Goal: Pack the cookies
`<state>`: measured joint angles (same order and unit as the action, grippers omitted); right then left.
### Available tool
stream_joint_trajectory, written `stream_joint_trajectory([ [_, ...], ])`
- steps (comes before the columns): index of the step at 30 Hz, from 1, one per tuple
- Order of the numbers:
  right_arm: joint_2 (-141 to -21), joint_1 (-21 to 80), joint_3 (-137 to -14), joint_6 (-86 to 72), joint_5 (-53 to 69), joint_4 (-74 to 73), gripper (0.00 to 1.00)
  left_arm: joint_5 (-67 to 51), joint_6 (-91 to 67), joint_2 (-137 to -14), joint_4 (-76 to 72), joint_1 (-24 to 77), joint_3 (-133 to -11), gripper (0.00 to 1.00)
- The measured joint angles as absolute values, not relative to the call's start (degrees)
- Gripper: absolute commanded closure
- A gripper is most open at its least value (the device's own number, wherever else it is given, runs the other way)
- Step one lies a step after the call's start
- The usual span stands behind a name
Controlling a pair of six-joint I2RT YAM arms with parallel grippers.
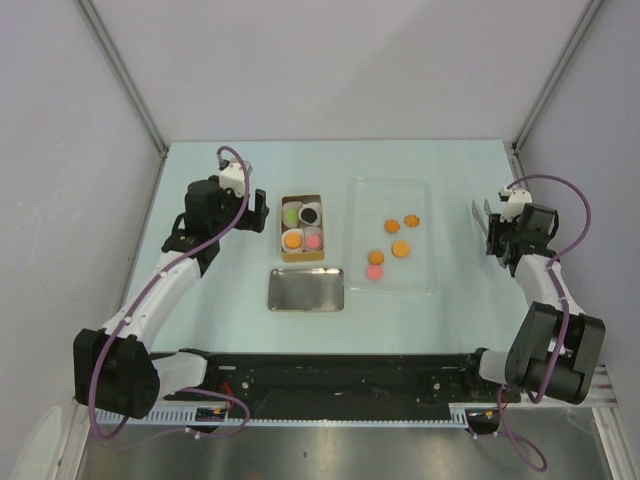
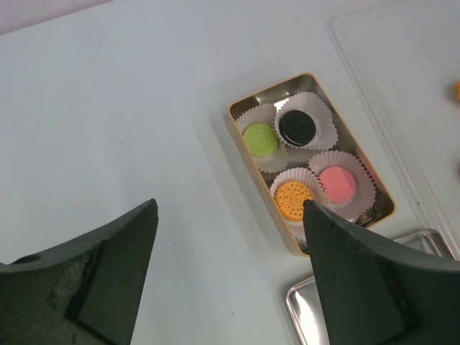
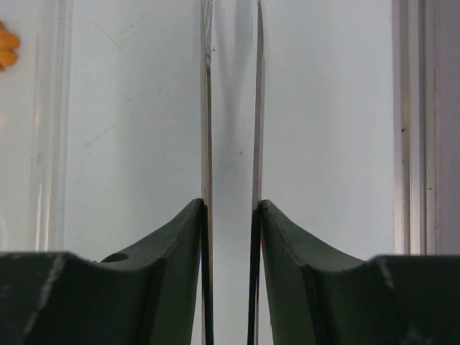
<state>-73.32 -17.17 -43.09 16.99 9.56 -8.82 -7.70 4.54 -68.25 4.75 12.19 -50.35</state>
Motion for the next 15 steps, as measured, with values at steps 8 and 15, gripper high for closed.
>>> stream_joint_trajectory([
  [8, -76.88, -18.90, -39.62, 17.21, 12.53, -3.97, 0.58, -7.70, 4.54, -68.34, 4.75, 12.19, -50.35, 0.14],
  [15, -79.90, -18.98, -38.96, 18.28, 13.15, -1.34, 0.53, -7.70, 4.54, -68.62, 4.75, 12.19, -50.35, 0.14],
])
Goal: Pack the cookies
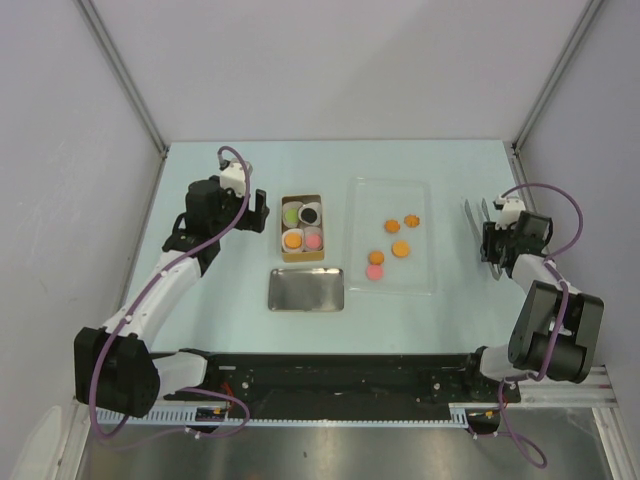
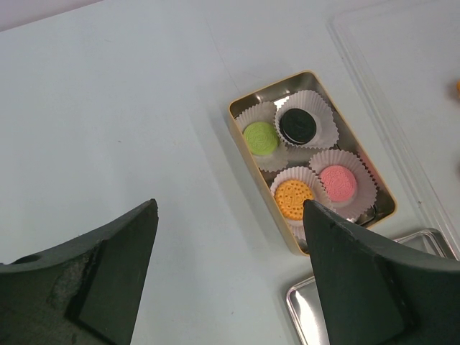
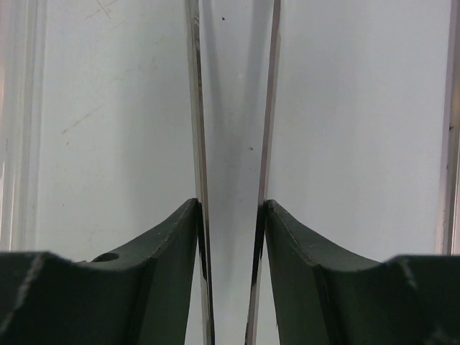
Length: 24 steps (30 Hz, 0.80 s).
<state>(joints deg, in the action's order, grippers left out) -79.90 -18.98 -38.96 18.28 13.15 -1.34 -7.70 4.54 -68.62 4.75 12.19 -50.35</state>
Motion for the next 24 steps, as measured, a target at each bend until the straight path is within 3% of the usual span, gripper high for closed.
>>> stream_joint_trajectory([
  [15, -88.84, -18.92, -39.27, 24.29, 13.39, 2.52, 0.44, -7.70, 4.56, -68.64, 4.73, 12.19, -50.35, 0.14],
  [24, -88.90, -19.88, -39.81, 24.69, 14.74, 1.69, 0.27, -7.73, 4.56, -69.12, 4.73, 12.19, -50.35, 0.14],
])
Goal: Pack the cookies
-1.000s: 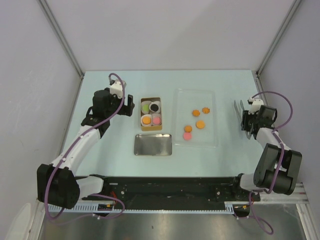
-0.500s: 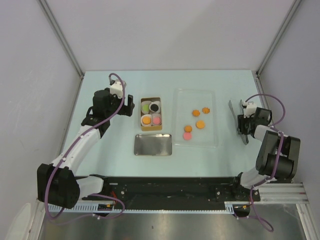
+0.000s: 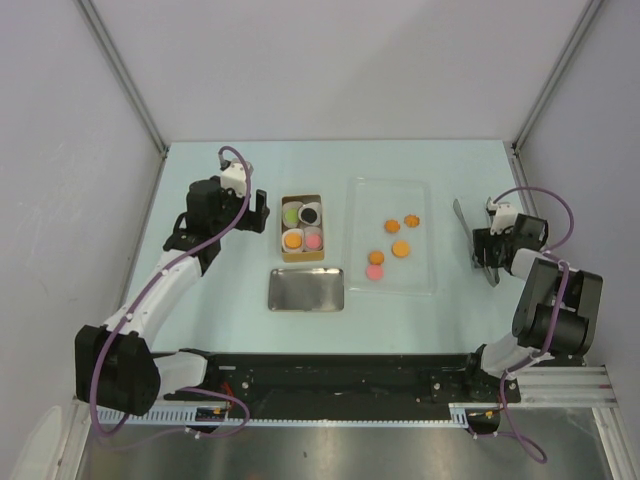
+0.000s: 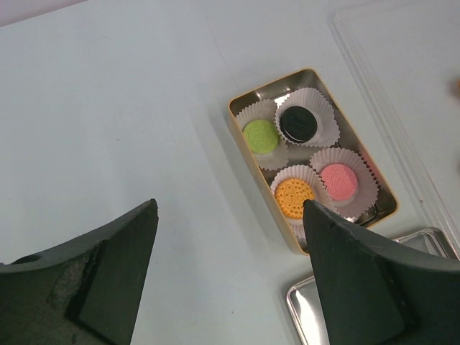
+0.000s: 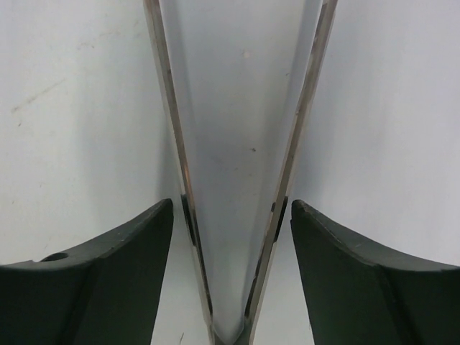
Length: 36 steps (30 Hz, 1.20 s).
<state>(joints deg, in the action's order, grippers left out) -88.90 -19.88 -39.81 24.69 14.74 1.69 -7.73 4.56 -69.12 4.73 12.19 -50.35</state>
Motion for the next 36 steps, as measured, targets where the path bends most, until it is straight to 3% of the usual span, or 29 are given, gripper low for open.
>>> stream_joint_trajectory([
  [8, -82.59, -19.97, -41.65, 24.12, 17.15, -4.95, 0.20, -7.73, 4.62, -69.12, 4.73, 12.19, -50.35, 0.13],
  [17, -66.67, -15.14, -46.09, 22.94, 18.70, -11.84, 0.11, -7.81, 5.67, -69.12, 4.78, 12.19, -50.35, 0.14],
  [23, -62.76, 2.55, -51.53, 22.44, 18.24, -18.24, 0.16, -9.63, 9.76, -67.51, 6.48, 12.19, -47.81, 0.13],
  [31, -71.53, 26.06, -54.46, 19.27, 15.70, -20.93, 0.23, -15.64, 15.92, -65.30, 12.93, 12.16, -46.13, 0.12],
  [32, -72.51, 28.23, -54.46, 18.90, 15.31, -21.15, 0.24, -16.27, 16.73, -65.30, 13.80, 12.19, -45.82, 0.06],
  [36, -75.77, 35.22, -54.46, 17.72, 14.31, -21.58, 0.25, -17.39, 18.72, -65.34, 16.14, 12.19, -44.60, 0.04],
])
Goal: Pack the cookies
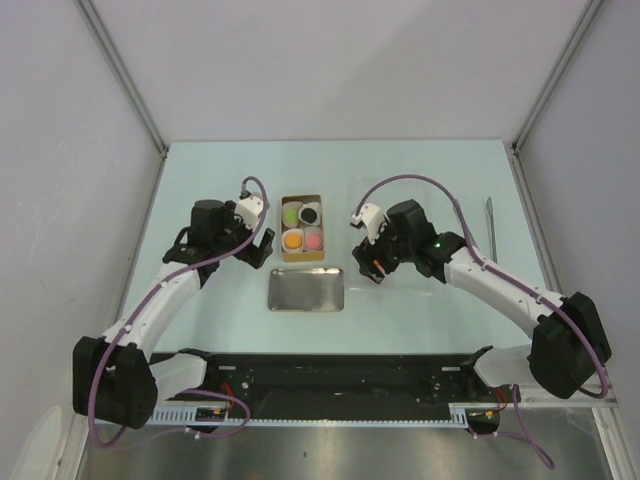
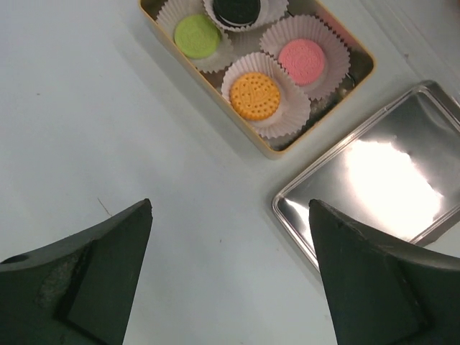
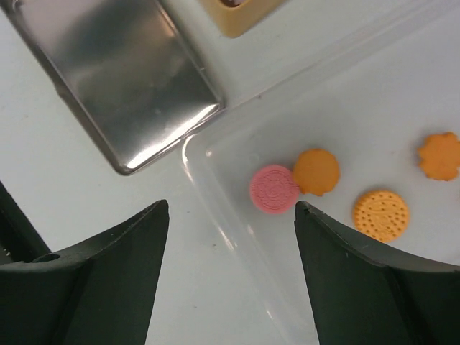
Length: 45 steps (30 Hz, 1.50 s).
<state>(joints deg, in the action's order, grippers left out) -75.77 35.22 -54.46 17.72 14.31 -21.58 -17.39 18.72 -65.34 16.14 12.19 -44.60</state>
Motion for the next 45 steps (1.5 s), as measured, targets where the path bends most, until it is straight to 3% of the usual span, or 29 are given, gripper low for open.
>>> stream_joint_trajectory([
  [12, -77.71, 41.28, -54.46, 17.56, 10.26, -21.93, 0.26, -18.68, 19.53, -71.99, 20.16, 12.19, -44.01, 0.08],
  [21, -77.67, 41.28, -54.46, 17.61, 6.70, -21.06, 0.26, -18.83, 14.81, -81.52, 23.90, 12.19, -44.49, 0.19],
  [26, -77.67, 40.93, -54.46, 17.69, 5.28, -21.02, 0.26, -18.65, 12.71, -83.77, 24.84, 12.49, -44.56, 0.31],
  [45, -77.67, 38.92, -54.46, 18.06, 4.12, -21.06, 0.28, -10.15, 10.35, -87.74, 24.71, 19.75, -46.19, 0.50],
])
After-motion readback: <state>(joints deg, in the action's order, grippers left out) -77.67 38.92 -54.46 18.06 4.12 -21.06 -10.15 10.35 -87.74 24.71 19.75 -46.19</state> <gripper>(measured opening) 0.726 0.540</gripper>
